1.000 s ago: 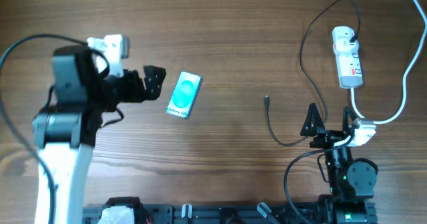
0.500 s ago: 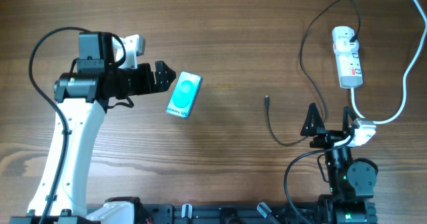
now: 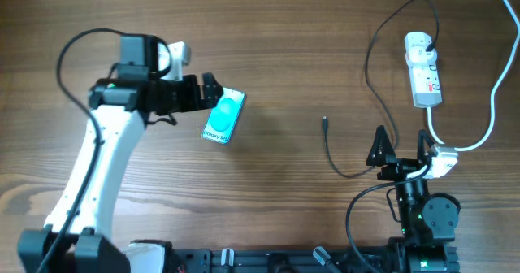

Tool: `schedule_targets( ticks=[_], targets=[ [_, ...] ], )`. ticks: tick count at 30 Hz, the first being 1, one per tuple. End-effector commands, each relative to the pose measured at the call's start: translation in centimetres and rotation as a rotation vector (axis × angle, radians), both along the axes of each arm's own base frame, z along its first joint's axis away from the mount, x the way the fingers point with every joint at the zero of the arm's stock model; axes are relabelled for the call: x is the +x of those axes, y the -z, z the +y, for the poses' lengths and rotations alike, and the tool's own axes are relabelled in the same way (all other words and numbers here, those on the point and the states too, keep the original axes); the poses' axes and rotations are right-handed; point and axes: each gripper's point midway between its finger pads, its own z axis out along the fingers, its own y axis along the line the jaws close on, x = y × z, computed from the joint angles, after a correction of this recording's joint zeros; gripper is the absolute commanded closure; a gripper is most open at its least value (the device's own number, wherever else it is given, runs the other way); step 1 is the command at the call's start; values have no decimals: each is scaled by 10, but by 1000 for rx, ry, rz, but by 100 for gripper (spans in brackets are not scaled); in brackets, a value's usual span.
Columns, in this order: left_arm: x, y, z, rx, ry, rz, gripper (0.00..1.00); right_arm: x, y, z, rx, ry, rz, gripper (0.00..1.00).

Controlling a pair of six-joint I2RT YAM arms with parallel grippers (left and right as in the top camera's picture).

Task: Plug charger to phone and switch on socket
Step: 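Move the left gripper over the light-blue phone and lower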

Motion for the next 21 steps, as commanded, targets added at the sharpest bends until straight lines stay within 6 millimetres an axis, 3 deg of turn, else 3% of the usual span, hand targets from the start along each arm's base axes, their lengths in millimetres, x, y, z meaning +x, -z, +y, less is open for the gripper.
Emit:
schedule_targets(
  ticks=[1,9,15,18,21],
  targets=[
    [3,29,-3,149,-9,54,0,0,-1,-1,3,7,-6,0],
    [3,87,-14,249,46,179,0,0,-1,-1,3,7,-6,0],
    [30,109,-16,288,103,104,0,0,-1,-1,3,7,-6,0],
    [29,130,-17,307,122,139,0,0,-1,-1,3,7,-6,0],
    [38,136,-18,323,135,112,0,0,-1,-1,3,7,-6,0]
  ],
)
